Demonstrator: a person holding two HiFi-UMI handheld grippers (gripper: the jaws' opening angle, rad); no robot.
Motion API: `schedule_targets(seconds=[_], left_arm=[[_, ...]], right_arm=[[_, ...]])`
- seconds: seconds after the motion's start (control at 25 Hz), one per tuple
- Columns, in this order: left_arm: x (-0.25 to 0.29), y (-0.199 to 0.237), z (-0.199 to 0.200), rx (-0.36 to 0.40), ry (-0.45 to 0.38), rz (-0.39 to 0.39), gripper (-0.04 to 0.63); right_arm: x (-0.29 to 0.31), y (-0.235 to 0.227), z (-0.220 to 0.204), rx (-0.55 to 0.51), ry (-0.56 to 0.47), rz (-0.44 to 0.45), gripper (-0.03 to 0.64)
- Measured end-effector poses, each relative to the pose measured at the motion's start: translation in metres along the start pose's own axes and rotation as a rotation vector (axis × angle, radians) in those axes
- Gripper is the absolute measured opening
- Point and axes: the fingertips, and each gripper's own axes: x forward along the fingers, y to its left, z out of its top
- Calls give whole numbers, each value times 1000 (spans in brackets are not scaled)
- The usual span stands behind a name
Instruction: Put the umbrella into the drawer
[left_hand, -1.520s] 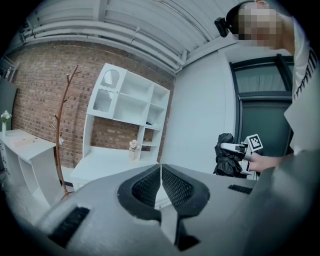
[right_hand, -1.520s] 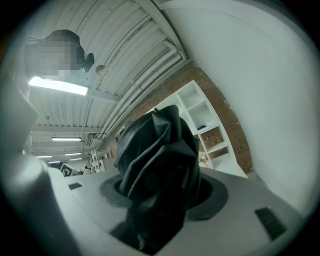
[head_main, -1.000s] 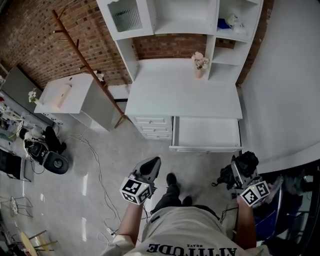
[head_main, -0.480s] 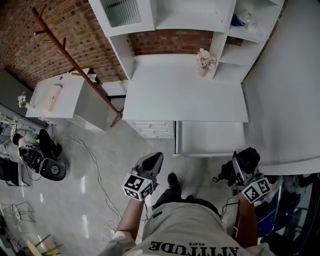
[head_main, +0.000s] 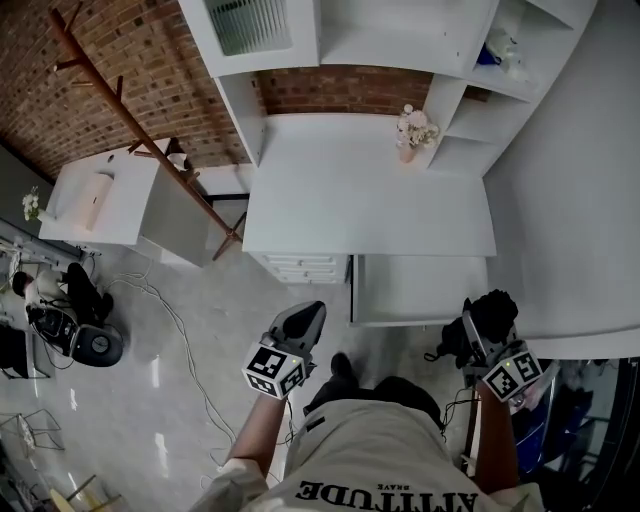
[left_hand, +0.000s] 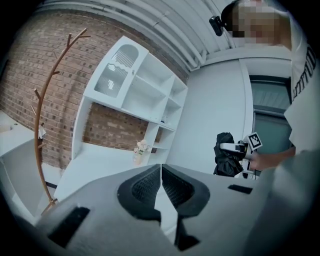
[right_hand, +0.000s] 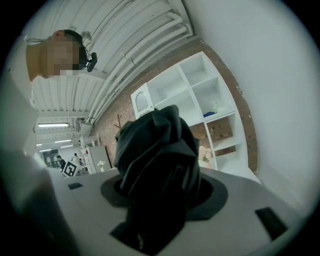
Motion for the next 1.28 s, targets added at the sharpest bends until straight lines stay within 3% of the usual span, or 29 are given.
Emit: schedule_targets(seconds=[0.28, 0.56, 0.96, 1.28], left_arm=[[9, 7, 0, -34, -12, 33, 28], [33, 8, -5, -92, -41, 131, 28], [48, 11, -21, -213, -96, 330, 28], [50, 7, -36, -259, -95, 454, 28]], right_arm=[[25, -8, 6, -11, 25, 47, 255], [63, -39, -10, -25, 95, 151, 255], [136, -72, -50, -41, 265, 352, 255], [173, -74, -112, -88, 455, 483, 255]])
